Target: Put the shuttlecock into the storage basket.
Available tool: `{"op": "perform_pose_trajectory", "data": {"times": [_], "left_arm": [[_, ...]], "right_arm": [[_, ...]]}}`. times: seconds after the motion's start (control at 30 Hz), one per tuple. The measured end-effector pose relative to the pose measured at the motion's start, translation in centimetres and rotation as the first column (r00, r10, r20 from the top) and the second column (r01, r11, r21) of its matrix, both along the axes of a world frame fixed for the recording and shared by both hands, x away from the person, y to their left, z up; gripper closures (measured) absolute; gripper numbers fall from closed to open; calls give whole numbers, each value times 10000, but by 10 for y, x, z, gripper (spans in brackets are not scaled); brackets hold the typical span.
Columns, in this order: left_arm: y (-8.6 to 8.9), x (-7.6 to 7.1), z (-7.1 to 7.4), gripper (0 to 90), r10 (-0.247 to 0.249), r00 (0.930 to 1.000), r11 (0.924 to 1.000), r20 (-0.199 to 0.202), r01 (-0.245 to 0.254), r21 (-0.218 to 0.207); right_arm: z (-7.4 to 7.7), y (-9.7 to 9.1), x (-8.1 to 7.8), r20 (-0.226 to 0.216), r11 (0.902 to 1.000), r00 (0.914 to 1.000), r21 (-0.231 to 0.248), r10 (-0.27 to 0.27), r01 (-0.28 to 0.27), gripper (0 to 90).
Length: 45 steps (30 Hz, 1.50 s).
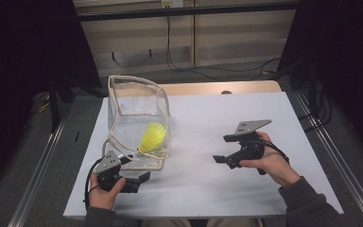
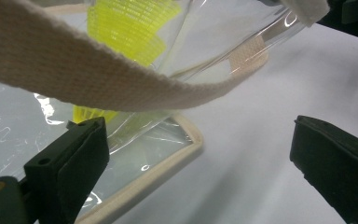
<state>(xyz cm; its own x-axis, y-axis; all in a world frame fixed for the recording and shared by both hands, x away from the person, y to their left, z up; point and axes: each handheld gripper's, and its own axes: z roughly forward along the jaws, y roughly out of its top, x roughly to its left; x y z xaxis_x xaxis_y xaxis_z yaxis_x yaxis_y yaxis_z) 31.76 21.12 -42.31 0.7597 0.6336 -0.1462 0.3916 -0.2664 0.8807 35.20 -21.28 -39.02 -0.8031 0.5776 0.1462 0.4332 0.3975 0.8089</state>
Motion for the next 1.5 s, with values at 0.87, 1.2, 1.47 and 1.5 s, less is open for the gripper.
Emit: {"op": "perform_pose_trajectory", "data": {"times": [0.87,1.2,1.47,1.5], "left_arm": [[-1,0,-1,46,-34,10000,10000,0,34,21],[0,0,0,46,-32,10000,9999,13,31,96],[-1,0,0,46,-16,10000,10000,-5,16,80],[-1,1,0,46,-29,10000,10000,-11,30,81]], "right_arm": [[-13,-26,-10,138,9989,9988,25,-463,463,94],[-18,-34,-14,143,9980,9979,25,-628,628,94],[-22,-40,-17,194,9974,9972,-1,-718,718,93],[-22,-40,-18,195,9973,9971,18,-735,734,93]]}}
